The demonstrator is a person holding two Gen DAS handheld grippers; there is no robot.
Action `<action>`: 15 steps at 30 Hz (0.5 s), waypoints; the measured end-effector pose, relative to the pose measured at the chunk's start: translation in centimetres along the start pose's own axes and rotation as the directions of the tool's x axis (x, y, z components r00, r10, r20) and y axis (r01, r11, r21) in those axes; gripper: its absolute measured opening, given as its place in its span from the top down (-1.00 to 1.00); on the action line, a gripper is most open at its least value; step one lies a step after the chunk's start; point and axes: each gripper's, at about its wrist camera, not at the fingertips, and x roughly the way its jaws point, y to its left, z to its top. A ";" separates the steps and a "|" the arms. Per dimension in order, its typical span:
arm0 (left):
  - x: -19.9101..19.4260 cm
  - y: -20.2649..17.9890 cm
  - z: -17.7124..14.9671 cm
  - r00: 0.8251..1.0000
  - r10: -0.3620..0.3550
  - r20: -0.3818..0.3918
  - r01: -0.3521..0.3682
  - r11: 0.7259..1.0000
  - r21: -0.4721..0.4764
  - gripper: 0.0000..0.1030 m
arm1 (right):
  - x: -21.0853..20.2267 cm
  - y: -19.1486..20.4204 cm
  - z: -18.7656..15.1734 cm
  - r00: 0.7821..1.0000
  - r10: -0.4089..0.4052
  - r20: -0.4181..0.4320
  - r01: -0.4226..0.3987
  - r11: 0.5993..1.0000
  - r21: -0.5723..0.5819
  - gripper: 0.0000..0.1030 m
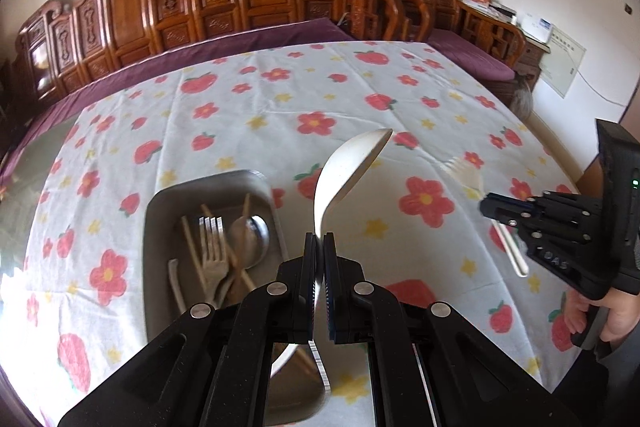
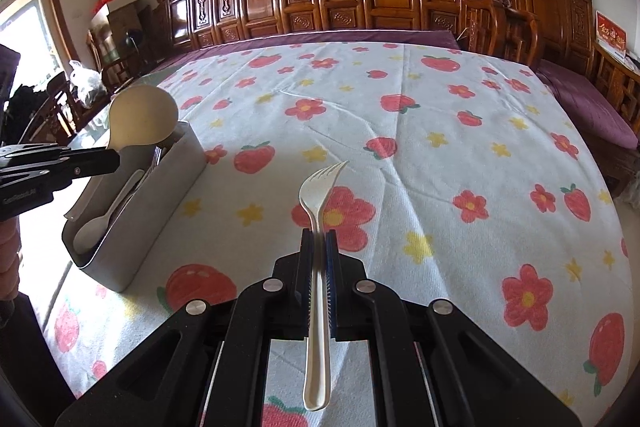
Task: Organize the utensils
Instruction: 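Lower the white spoon into the tray and open the left gripper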
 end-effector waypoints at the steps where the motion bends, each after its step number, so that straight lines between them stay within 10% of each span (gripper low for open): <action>1: 0.2 0.7 -0.1 1.000 0.011 -0.003 -0.011 1.000 -0.013 0.94 | 0.0 0.0 0.0 1.000 0.002 0.000 -0.002 1.000 0.000 0.86; 15: 3.6 6.9 -1.5 0.992 0.093 -0.089 -0.109 0.976 -0.190 0.94 | 0.1 0.6 0.0 1.000 0.008 -0.003 -0.008 1.000 -0.017 0.86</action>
